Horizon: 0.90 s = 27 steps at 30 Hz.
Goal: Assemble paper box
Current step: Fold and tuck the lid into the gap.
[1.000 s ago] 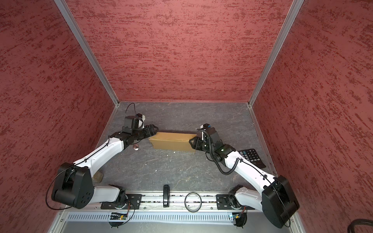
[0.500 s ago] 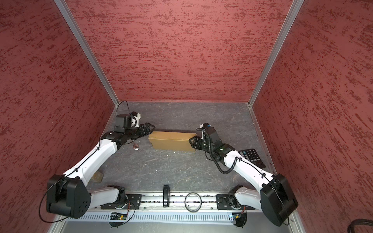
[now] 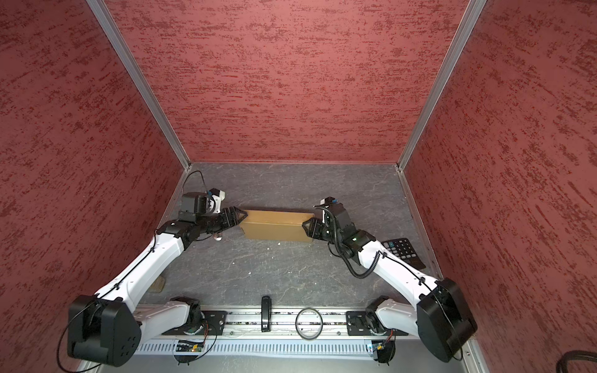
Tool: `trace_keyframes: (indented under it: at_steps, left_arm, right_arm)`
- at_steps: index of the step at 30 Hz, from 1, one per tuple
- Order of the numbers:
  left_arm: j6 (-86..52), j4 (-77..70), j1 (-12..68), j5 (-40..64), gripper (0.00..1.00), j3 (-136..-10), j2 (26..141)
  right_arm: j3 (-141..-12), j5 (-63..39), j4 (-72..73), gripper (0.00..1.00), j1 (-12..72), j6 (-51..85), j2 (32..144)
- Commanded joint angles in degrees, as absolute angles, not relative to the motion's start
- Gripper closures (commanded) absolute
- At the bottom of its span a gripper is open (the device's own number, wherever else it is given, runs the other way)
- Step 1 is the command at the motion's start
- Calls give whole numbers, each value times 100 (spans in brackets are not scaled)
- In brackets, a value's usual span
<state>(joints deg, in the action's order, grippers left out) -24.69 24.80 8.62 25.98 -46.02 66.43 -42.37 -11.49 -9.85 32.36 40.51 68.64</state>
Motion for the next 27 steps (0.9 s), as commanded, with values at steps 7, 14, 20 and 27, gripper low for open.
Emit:
trace_keyframes:
  at_steps: [7, 14, 20, 27]
  left_arm:
    - [-2434, 2235, 940, 2513, 35, -4285, 6797]
    - [-2472, 2179, 947, 2413, 38, -4225, 6853]
    - [-2443, 2210, 949, 2391, 39, -4234, 6838]
    - [-2401, 2230, 967, 2409, 40, -4251, 6847]
  right_arm:
    - [-4427, -990, -1180, 43, 3195, 4108, 6882]
    - [-4797, -845, -1710, 35, 3190, 3877, 6623]
    - [-5103, -1008, -1793, 41, 3148, 3744, 6857]
    - [-5150, -1042, -1675, 45, 3146, 3709, 7241]
